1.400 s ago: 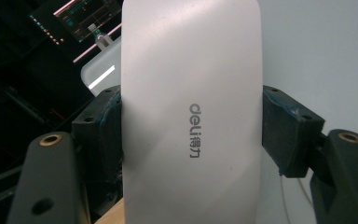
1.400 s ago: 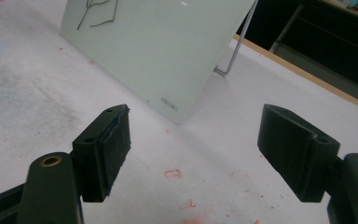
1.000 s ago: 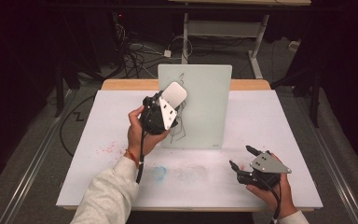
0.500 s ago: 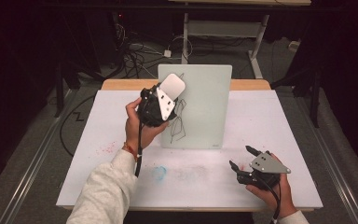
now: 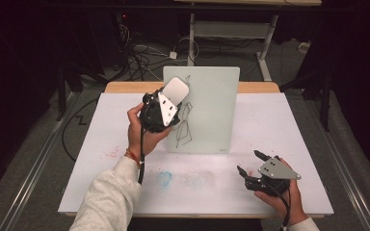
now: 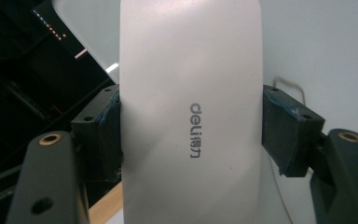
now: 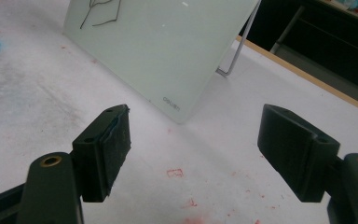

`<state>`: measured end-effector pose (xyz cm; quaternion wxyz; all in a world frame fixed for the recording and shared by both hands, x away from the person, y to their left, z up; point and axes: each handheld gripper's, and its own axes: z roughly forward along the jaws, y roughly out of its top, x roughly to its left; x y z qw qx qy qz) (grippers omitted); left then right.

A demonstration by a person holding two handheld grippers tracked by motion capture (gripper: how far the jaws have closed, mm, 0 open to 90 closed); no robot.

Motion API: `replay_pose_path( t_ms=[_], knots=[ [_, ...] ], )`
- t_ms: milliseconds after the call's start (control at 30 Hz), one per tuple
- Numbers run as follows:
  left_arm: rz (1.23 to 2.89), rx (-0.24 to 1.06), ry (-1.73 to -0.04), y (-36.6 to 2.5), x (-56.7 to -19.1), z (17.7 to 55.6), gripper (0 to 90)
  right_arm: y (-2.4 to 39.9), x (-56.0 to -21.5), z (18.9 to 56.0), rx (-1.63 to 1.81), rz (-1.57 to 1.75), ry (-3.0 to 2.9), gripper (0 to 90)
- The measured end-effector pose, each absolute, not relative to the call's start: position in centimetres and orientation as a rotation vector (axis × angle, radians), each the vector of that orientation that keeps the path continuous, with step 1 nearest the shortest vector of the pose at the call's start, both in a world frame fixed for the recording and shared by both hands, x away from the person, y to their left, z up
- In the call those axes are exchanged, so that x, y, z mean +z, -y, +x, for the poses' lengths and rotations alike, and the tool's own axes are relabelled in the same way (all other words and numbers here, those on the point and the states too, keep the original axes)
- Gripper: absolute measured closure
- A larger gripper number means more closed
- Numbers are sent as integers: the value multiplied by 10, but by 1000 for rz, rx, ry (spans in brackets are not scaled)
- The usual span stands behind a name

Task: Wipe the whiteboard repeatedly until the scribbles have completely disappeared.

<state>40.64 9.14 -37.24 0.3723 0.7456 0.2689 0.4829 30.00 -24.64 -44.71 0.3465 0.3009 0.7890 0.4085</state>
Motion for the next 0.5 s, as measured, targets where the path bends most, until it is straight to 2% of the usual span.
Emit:
replay_pose_path(
  t_ms=[200, 500],
  knots=[
    [1955, 1288, -656, -80, -387, 399, 292, 244, -448, 300, 1050, 778, -2054, 259],
    [1935, 1278, -665, -72, -353, 413, 292, 246, -449, 301, 1047, 791, -2053, 261]
  ],
)
